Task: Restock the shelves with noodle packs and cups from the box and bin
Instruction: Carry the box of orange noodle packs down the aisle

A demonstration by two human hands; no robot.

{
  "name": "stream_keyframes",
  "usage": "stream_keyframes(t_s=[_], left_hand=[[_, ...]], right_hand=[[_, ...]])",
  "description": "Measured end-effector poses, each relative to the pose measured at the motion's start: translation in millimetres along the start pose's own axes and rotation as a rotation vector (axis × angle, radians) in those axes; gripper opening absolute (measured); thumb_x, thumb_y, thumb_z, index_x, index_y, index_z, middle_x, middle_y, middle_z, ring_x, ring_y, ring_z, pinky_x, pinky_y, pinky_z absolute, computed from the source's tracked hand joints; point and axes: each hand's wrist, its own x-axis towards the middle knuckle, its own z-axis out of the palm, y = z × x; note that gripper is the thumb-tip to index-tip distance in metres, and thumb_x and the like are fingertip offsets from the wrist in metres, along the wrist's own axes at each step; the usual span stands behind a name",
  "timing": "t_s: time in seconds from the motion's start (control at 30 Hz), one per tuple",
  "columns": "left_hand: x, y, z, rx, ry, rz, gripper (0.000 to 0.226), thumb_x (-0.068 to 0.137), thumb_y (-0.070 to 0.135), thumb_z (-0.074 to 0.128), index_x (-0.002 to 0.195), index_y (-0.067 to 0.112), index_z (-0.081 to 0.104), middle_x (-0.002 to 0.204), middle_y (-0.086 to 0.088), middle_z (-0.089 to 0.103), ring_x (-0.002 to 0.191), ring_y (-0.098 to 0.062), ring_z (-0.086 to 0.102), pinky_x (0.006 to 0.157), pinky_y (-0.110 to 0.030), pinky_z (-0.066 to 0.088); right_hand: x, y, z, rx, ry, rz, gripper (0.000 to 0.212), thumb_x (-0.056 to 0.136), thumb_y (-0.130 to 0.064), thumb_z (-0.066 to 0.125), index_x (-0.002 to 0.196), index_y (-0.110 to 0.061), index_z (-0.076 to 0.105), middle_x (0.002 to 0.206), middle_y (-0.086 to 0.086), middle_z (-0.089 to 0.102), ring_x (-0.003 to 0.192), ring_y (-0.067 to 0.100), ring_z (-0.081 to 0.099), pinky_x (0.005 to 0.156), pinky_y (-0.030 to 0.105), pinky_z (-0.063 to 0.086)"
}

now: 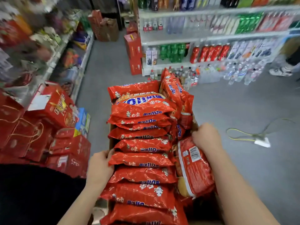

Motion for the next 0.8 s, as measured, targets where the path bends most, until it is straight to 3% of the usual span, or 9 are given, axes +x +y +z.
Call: stream_keyframes(t_s=[0.1,0.2,0.33,0.5,0.6,0.8], left_hand=[[101,-2,2,0.003,0.037,-0.084,0.041,0.098,0.025,0.057,0.061,0.009,0.065,0.056,0.005,0.062,0.058,-0.014,0.060,0.051,-0.030,0.039],[197,-3,2,0.028,0.117,-0.137,0.044,0.098,0.025,0.057,0.056,0.013,0.061,0.052,0.005,0.060,0.062,-0.024,0.066,0.048,-0.031,0.035],[313,2,-25,0.083,0.227,-0.236,0.044,0.097,0.024,0.059,0.056,0.008,0.058,0.061,-0.016,0.066,0.068,-0.038,0.066,0.054,-0.035,0.033],[458,-3,-57,0.078,0.252,-0.268,0.044,0.098,0.029,0.057,0.061,0.004,0.061,0.055,-0.007,0.062,0.057,-0.022,0.061,0.053,-0.038,0.034],[555,-21,-63,0.037,0.251,-0.270,0.050,0.097,0.036,0.057,0.060,0.003,0.061,0.051,-0.003,0.060,0.050,-0.014,0.055,0.053,-0.040,0.038],[788,-48,-107,0.032,0.269,-0.224,0.056,0.093,0.044,0.053,0.058,0.001,0.061,0.055,-0.014,0.064,0.063,-0.034,0.066,0.053,-0.042,0.040]], right_hand=[[101,-69,16,0.052,-0.056,-0.048,0.016,0.086,-0.007,0.055,0.087,0.007,0.063,0.098,0.029,0.067,0.093,0.044,0.062,0.067,0.035,0.043],[198,-153,25,0.026,-0.108,-0.168,0.019,0.085,-0.008,0.056,0.091,0.007,0.066,0.100,0.028,0.068,0.097,0.043,0.063,0.075,0.040,0.049],[302,-261,29,0.008,-0.165,-0.267,0.019,0.087,-0.009,0.057,0.088,0.008,0.064,0.101,0.028,0.068,0.098,0.043,0.063,0.073,0.038,0.047],[416,-381,46,0.063,-0.224,-0.271,0.031,0.088,-0.013,0.058,0.061,-0.007,0.044,0.091,0.025,0.066,0.090,0.042,0.062,0.066,0.033,0.039],[487,-452,65,0.052,-0.234,-0.256,0.022,0.089,-0.017,0.058,0.072,-0.005,0.053,0.091,0.020,0.066,0.090,0.038,0.064,0.066,0.031,0.040],[628,-615,84,0.042,-0.225,-0.210,0.026,0.090,-0.021,0.060,0.100,0.002,0.065,0.108,0.024,0.067,0.104,0.040,0.062,0.075,0.036,0.046]])
